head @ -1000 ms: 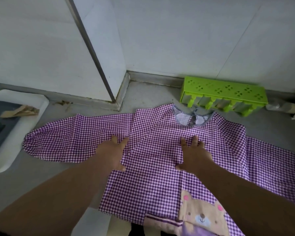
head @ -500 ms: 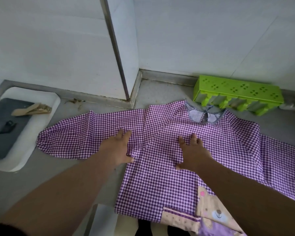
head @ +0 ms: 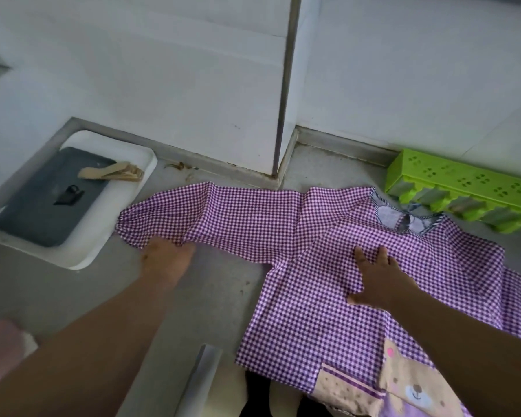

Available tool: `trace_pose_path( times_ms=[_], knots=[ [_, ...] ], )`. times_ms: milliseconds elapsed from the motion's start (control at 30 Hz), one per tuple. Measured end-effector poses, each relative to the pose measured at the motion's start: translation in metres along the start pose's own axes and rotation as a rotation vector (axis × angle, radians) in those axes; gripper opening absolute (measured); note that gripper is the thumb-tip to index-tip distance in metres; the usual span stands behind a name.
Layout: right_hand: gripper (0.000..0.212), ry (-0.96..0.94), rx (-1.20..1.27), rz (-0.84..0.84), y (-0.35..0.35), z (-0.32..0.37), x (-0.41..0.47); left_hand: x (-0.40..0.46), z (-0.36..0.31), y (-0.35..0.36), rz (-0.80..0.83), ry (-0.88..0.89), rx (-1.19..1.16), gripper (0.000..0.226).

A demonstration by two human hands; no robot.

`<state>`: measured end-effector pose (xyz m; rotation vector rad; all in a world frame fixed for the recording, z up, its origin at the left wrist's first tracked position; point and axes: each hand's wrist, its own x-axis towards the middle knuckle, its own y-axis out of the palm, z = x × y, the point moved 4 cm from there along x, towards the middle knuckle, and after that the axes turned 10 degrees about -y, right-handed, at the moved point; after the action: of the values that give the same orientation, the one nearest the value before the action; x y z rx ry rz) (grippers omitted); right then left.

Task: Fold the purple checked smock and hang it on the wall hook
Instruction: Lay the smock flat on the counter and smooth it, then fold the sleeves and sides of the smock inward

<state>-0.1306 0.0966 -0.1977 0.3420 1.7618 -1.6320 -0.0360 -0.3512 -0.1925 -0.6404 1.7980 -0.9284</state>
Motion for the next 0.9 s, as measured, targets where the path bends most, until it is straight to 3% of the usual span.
trace_pose_path(
  times_ms=[67,167,267,333,400,533,667,767,900],
  knots=[
    [0.135,-0.004,-0.018,-0.003,-0.001,0.003,0.001,-0.010,0.007,0.004,0.231,-0.217,-0.205,0.047],
    [0.135,-0.023,-0.032,-0.013,-0.003,0.005,-0.001,-0.030,0.006,0.017,0.540,-0.369,-0.580,0.055],
    [0.134,-0.062,-0.048,-0.018,-0.004,0.003,0.000,-0.030,-0.007,0.016,0.581,-0.324,-0.966,0.041],
    [0.130,-0.098,-0.026,-0.019,-0.005,-0.003,0.000,-0.035,-0.017,0.014,0.567,-0.281,-1.096,0.037],
    [0.122,-0.130,0.004,-0.023,-0.007,-0.012,-0.001,-0.040,-0.026,0.015,0.577,-0.206,-1.118,0.038],
    [0.114,-0.003,-0.044,-0.036,-0.002,-0.050,-0.011,-0.042,-0.044,0.020,0.673,-0.156,-1.206,0.045],
    [0.124,0.064,-0.021,0.034,0.018,-0.077,-0.028,-0.044,-0.063,0.023,0.733,-0.155,-1.355,0.074],
    [0.121,0.022,-0.080,-0.053,0.021,-0.072,-0.032,-0.051,-0.072,0.023,0.725,-0.145,-1.304,0.089],
    [0.140,-0.016,-0.093,-0.068,0.028,-0.084,-0.020,-0.074,-0.091,0.021,0.497,-0.029,-0.984,0.048]
  ],
)
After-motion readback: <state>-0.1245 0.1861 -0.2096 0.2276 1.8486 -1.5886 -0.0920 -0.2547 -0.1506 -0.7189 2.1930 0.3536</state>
